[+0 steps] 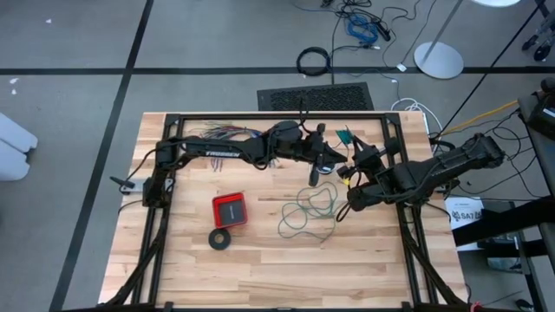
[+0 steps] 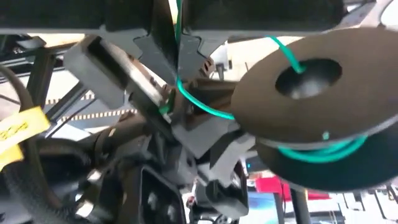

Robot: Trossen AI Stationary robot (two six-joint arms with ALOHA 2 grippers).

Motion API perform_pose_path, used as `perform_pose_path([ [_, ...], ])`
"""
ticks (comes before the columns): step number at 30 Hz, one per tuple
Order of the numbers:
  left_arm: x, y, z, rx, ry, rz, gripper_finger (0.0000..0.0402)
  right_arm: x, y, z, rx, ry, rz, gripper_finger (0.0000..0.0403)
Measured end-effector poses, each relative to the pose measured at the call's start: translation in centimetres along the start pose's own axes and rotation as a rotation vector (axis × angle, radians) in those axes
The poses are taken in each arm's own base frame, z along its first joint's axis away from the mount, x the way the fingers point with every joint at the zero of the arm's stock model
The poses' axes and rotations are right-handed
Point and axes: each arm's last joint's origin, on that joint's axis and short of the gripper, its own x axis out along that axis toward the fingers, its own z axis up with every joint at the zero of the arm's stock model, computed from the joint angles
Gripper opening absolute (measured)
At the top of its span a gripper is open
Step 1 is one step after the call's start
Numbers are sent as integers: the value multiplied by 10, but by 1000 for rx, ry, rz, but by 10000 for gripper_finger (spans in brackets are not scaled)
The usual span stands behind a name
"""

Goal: Coil cords
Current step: Coil the green wire onto the spool

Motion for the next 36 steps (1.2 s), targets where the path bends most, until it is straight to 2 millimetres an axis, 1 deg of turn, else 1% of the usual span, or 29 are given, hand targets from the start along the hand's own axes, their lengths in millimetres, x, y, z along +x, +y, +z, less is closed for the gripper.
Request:
perform_pose_path([
  [7,0,1,3,9,-30,34,11,0,1,1,14,-2,0,0],
  [9,2,2,-1,8,-24,52,12,0,1,1,21,-3,0,0],
  [15,8,9,-24,-6,19,98,12,0,1,1,46,-1,4,0],
  [18,9,14,-31,-4,13,114,12,-1,0,2,72,0,12,0],
  [21,9,19,-34,2,-3,126,12,-4,-3,3,99,-3,24,0],
  [26,6,26,-33,18,-17,131,13,-7,-12,5,157,21,68,0],
  [29,5,29,-33,41,-25,112,32,-8,-19,7,189,35,92,0],
  [36,-1,43,-37,35,-7,133,123,-14,-36,12,263,25,132,0],
])
